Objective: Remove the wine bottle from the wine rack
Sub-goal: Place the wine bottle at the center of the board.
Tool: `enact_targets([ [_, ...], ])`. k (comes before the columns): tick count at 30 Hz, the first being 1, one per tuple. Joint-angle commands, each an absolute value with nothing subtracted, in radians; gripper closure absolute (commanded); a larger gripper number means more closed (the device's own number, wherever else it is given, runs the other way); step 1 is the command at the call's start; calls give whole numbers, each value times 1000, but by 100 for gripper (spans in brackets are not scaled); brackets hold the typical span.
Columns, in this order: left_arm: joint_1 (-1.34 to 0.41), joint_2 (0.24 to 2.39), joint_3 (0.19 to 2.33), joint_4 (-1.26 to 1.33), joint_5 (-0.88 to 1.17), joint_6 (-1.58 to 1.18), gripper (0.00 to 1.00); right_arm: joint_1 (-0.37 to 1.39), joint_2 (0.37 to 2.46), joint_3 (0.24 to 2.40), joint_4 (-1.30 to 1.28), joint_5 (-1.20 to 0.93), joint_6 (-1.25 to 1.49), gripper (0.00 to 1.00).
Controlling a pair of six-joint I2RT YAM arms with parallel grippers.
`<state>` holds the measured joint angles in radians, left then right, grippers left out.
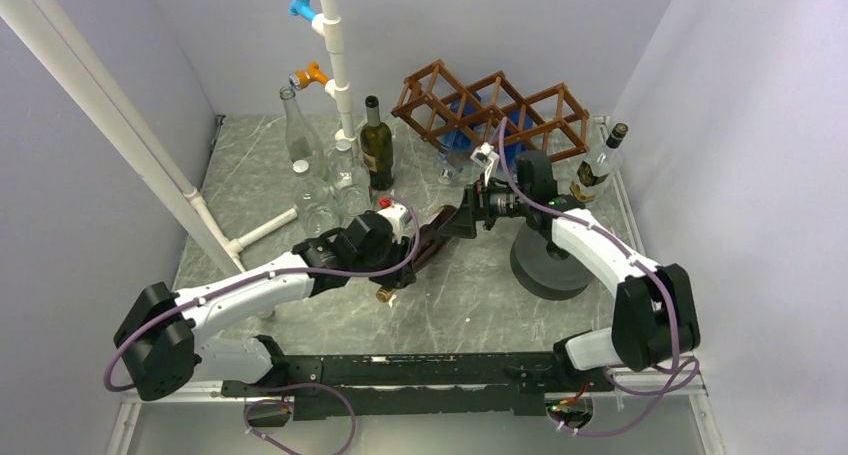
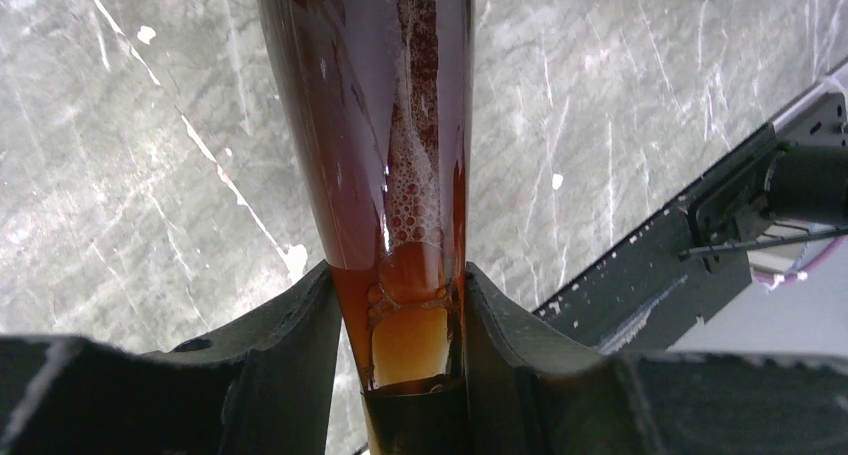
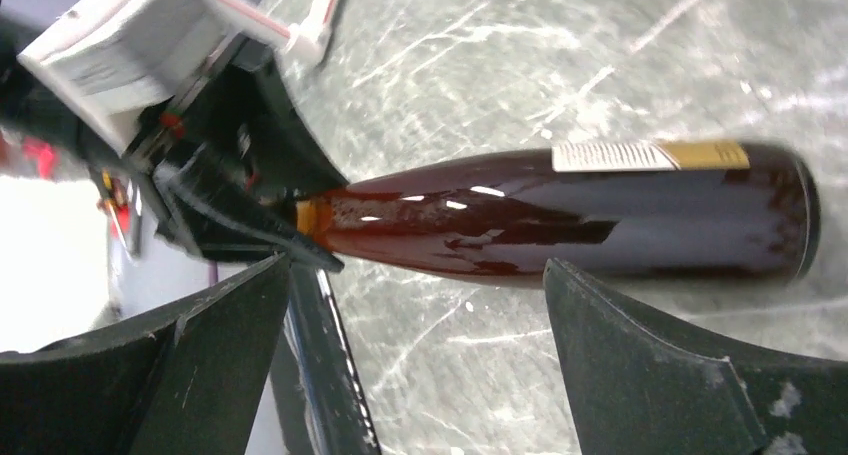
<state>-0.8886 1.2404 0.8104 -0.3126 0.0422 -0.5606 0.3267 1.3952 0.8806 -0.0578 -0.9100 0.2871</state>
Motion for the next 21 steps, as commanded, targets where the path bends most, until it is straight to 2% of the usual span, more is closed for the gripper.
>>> enact_targets([
  [1, -889, 1148, 966, -218, 130, -509, 100, 324, 1331, 1036, -470, -1096, -310, 0],
  [4, -882, 1159, 1007, -292, 172, -510, 100, 325, 1303, 1107, -665, -1118, -639, 0],
  [9, -864, 1200, 1065, -369, 257, -533, 100, 328, 1282, 1157, -824, -1156, -1070, 0],
  [15, -849, 1248, 1142, -460, 333, -560, 100, 347, 1388, 1271, -1018, -1164, -1325, 0],
  [21, -831, 1270, 1177, -499, 380, -584, 100, 425, 1357, 1219, -906, -1070, -1321, 0],
])
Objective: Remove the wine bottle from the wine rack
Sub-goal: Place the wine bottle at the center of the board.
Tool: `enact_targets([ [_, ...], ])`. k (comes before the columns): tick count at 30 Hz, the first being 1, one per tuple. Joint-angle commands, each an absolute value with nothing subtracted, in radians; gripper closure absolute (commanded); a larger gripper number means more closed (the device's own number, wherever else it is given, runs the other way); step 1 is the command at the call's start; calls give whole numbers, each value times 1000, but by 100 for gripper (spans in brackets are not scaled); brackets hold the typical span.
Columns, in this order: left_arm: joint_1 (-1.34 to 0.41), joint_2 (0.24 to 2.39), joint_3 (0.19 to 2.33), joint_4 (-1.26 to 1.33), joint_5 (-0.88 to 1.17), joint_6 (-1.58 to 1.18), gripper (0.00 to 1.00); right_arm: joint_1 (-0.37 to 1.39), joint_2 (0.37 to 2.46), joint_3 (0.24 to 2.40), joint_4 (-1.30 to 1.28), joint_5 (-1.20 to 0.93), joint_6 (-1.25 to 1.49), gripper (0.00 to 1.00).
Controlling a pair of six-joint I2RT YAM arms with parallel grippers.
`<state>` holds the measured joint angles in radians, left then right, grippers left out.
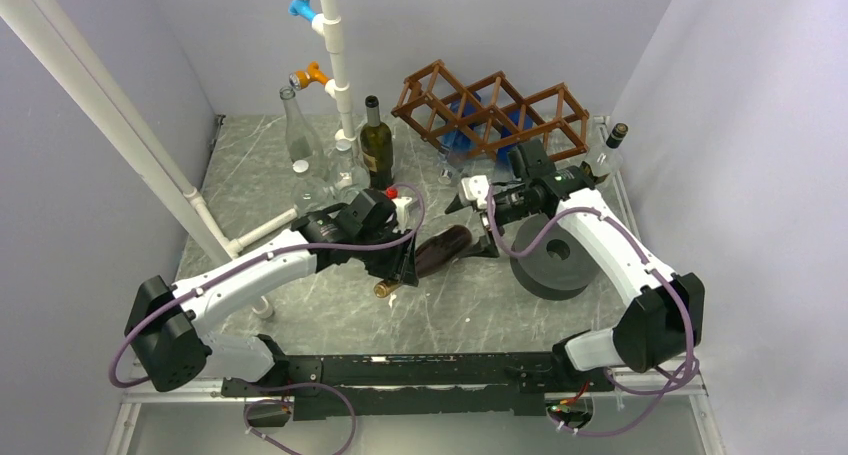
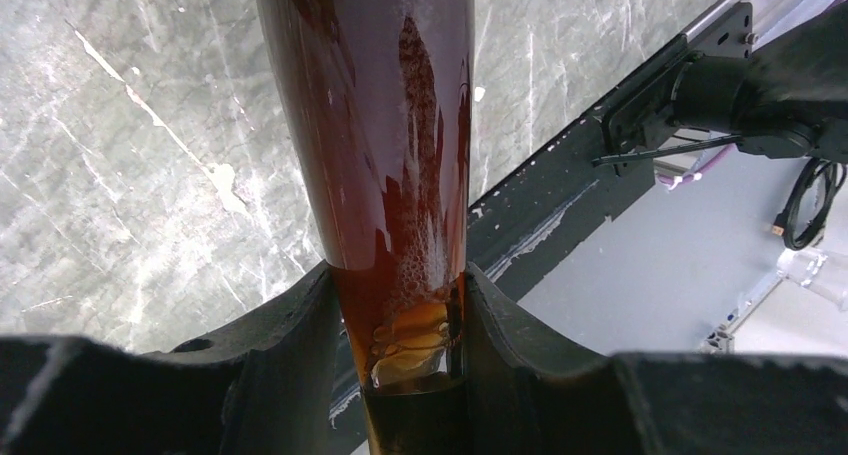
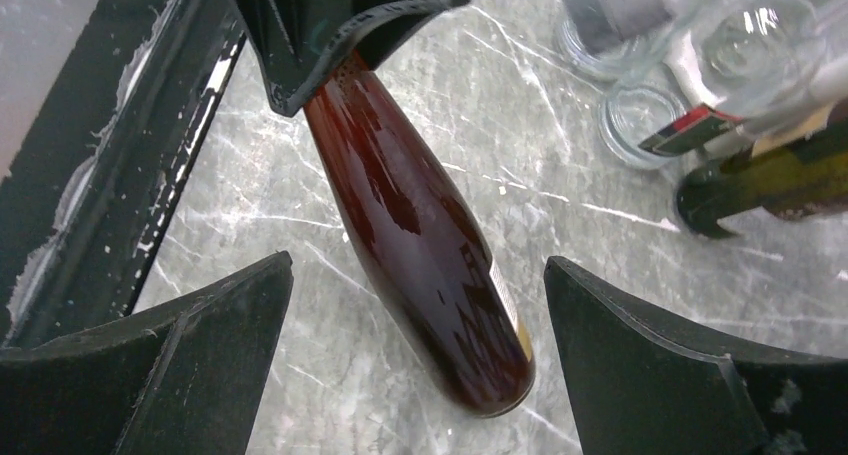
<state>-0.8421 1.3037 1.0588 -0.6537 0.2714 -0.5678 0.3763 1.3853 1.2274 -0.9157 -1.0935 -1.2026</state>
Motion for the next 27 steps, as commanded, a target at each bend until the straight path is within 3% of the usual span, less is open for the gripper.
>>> enact_targets([
  [1, -828, 1274, 1180, -500, 385, -591, 100, 435, 1357, 1218, -902, -1060, -1321, 0],
  [17, -804, 1336, 1242, -498, 503, -680, 100, 598, 1341, 1209, -743, -932, -1162, 0],
  [27, -795, 1346, 1273, -517, 496, -693, 100, 635, 1330, 1066, -665, -916, -1153, 0],
])
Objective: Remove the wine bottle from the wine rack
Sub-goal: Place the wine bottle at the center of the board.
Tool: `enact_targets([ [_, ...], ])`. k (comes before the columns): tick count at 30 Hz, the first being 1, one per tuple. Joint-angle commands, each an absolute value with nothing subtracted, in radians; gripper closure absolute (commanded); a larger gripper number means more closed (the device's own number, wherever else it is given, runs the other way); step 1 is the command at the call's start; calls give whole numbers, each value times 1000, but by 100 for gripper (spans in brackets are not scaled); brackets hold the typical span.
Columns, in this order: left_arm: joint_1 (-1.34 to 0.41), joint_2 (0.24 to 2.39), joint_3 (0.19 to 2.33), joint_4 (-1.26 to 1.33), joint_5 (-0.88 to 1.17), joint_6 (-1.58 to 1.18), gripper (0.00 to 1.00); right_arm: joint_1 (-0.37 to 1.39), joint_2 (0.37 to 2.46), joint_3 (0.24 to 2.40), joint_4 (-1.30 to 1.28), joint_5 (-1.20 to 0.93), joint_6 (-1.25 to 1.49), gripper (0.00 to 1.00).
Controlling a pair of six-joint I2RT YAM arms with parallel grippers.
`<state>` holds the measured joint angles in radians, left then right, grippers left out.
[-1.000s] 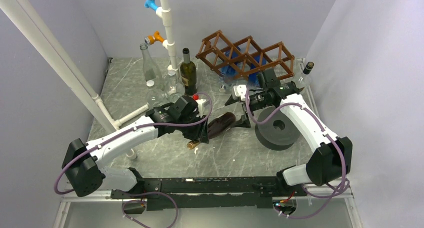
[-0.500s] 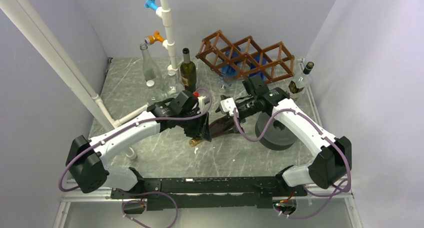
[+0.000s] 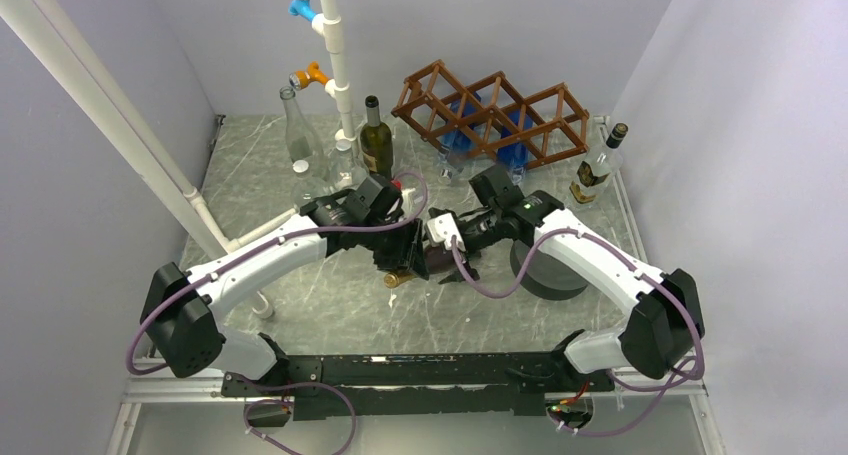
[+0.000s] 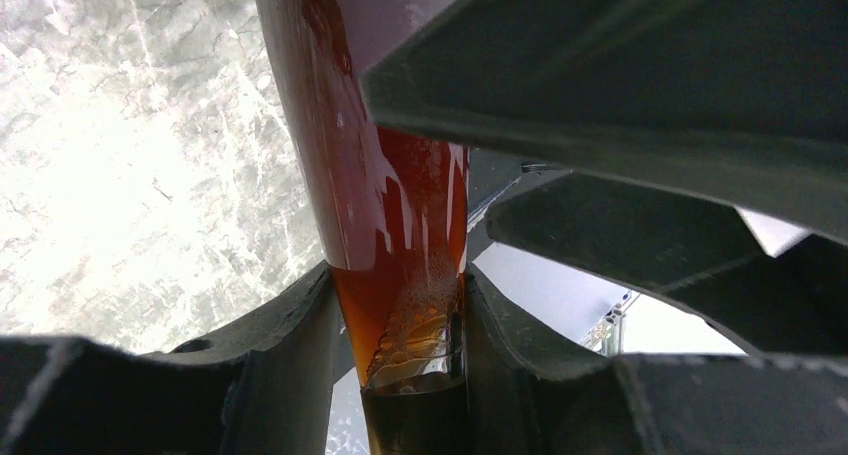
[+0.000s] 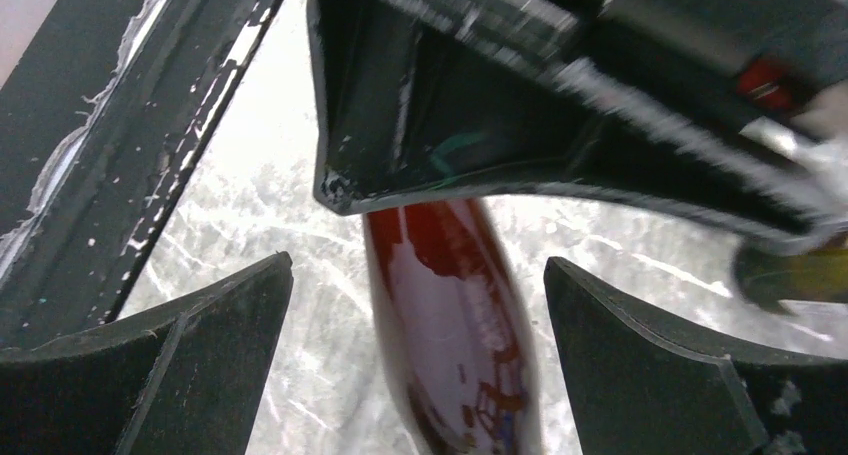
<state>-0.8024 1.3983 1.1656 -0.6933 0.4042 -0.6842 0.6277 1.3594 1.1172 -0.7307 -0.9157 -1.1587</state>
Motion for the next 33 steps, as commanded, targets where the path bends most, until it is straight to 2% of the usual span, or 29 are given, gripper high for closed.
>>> enact_targets([
  [1, -796, 1348, 1277, -520, 498, -692, 100, 636, 1332, 1054, -650, -909, -1146, 0],
  [10, -794, 1359, 1275, -465, 538, -728, 100, 674, 1356, 966, -432, -864, -1020, 1],
  [13, -793, 1357, 1269, -450, 543, -739, 100, 689, 1364, 939, -379, -854, -1005, 6],
  [19, -786, 1339, 1252, -434, 540, -755, 100, 692, 1366, 916, -359, -827, -1043, 25],
  [22, -781, 1327, 1242, -431, 539, -756, 100, 688, 1364, 915, -365, -816, -1062, 39],
  [23, -780, 1323, 1238, -429, 540, -757, 100, 687, 1367, 915, -365, -811, -1066, 48],
  [25, -778, 1316, 1234, -427, 543, -761, 93, 684, 1370, 913, -364, -801, -1071, 61],
  [29, -772, 1299, 1217, -417, 548, -770, 69, 678, 1367, 911, -362, -799, -1068, 80],
  [33, -764, 1287, 1197, -399, 579, -779, 55, 667, 1365, 918, -366, -817, -1053, 89],
])
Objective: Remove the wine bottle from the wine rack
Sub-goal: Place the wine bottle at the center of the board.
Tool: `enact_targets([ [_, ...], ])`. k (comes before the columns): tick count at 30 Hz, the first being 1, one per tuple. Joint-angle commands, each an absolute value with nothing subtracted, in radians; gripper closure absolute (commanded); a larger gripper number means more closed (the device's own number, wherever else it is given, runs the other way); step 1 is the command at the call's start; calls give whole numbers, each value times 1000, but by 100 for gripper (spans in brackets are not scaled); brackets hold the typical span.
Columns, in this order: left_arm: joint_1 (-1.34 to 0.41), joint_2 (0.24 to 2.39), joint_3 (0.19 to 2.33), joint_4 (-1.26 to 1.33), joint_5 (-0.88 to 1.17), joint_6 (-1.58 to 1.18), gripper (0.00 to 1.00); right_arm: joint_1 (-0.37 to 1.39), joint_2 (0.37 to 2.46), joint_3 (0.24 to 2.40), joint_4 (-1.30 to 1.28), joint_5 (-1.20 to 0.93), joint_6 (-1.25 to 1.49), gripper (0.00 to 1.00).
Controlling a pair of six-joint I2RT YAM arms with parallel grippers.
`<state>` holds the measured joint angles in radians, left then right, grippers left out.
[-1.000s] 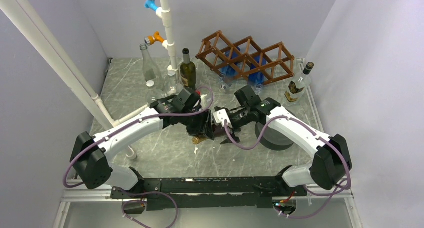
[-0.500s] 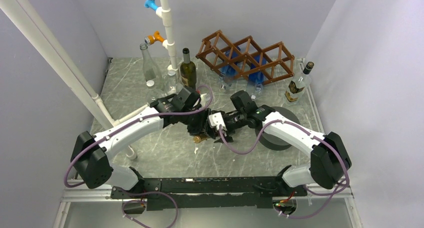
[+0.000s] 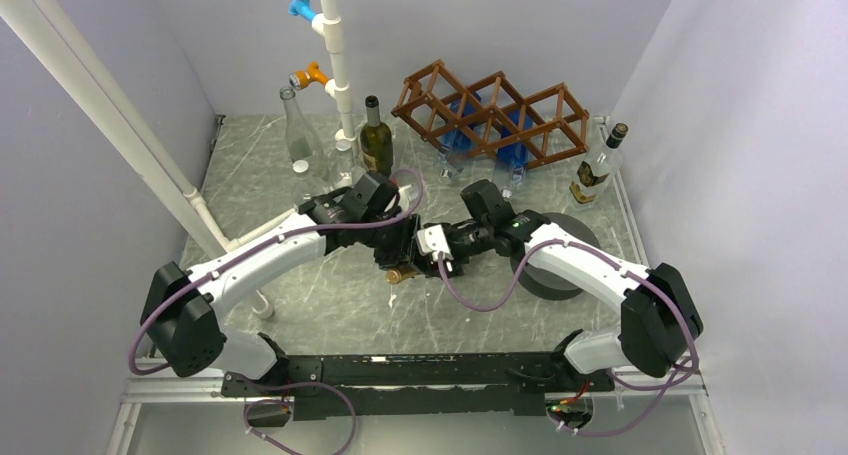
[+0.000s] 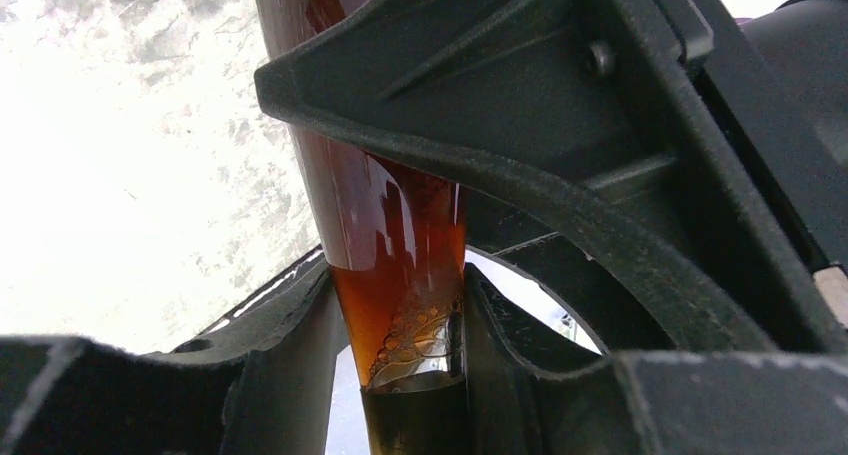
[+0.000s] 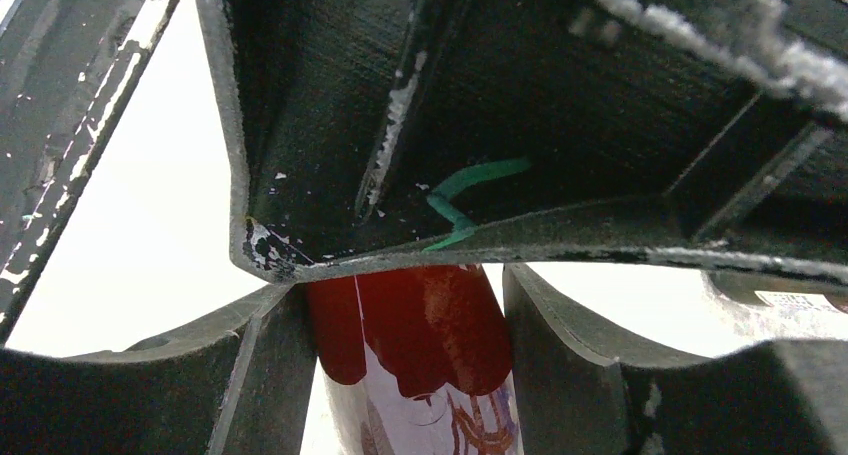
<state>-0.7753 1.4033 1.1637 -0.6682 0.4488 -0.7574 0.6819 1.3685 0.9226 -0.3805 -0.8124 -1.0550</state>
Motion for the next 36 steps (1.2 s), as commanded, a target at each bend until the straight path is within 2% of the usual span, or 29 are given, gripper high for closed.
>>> enact_targets([
  [1, -761, 1284, 1189, -389, 588, -785, 52, 664, 1365, 919, -370, -824, -1049, 90],
  [10, -730, 1234, 1119, -302, 634, -800, 23, 638, 1353, 929, -390, -878, -1033, 94],
  [14, -720, 1199, 1115, -300, 621, -769, 15, 618, 1343, 932, -403, -904, -1030, 95],
  [20, -713, 1079, 1075, -238, 495, -673, 4, 568, 1317, 940, -421, -970, -1010, 97],
  [24, -713, 976, 1011, -129, 400, -606, 1, 523, 1306, 943, -420, -1017, -980, 97],
  [29, -713, 852, 869, 109, 328, -564, 1, 473, 1303, 943, -394, -1076, -917, 97],
  [36, -714, 803, 739, 352, 357, -420, 0, 400, 1319, 929, -313, -1182, -775, 99],
])
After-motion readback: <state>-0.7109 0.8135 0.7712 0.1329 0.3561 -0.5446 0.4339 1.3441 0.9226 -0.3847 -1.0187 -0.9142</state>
